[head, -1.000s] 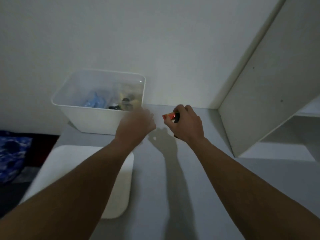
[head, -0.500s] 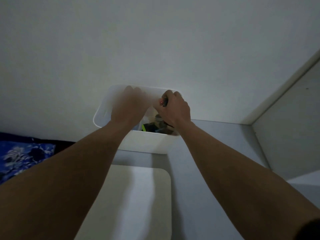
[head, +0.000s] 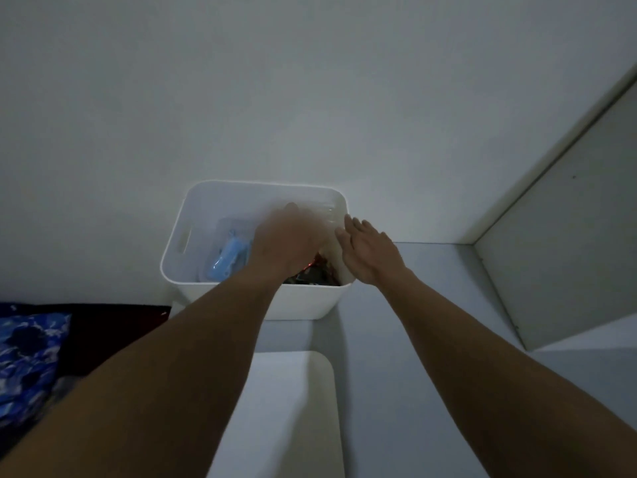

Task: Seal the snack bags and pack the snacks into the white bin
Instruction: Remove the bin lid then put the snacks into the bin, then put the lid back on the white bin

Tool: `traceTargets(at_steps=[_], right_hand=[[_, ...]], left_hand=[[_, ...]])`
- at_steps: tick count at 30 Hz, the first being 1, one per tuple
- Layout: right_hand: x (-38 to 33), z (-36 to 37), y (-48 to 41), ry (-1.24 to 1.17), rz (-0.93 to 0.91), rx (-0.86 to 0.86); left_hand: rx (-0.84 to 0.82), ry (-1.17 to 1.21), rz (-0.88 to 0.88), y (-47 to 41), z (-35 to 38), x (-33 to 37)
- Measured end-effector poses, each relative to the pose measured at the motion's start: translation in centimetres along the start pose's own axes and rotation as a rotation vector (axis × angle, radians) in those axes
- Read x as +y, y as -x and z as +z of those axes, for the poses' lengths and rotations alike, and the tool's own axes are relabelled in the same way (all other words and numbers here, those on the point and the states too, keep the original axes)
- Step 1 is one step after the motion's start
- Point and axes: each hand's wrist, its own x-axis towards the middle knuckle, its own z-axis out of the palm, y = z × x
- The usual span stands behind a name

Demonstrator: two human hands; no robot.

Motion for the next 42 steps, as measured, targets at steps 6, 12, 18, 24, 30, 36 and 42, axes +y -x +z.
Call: traceTargets(at_steps=[6, 12, 18, 24, 30, 36, 42], right_hand=[[0.4, -0.6, 0.5, 0.017, 0.003, -0.045], [-0.3, -0.9, 3.3, 0.021, 0.002, -0.027], [-1.6, 1.0, 10.0, -0.011, -0.024, 0.086], [-1.8, 7.4, 17.2, -0.105, 0.028, 0.109], [-1.7, 13.7, 21.4, -0.061, 0.043, -0.045], [-0.9, 18.2, 22.9, 0.016, 0.064, -0.121], [-1.3, 18.5, 22.3, -0.147, 0.170, -0.158]], left_hand=[[-0.119, -0.132, 0.116, 1.2, 0.5, -0.4], [-0.074, -0.147, 0.102, 4.0, -2.0, -0.9], [0.056, -0.146, -0.079, 13.5, -3.9, -2.5], [0.066, -0.128, -0.225, 23.8, -2.8, -4.8], [-0.080, -0.119, -0.358, 30.4, 0.7, -8.0], [-0.280, -0.203, -0.557, 33.1, 3.0, -9.6], [-0.316, -0.122, -0.846, 32.5, 2.2, -9.6]])
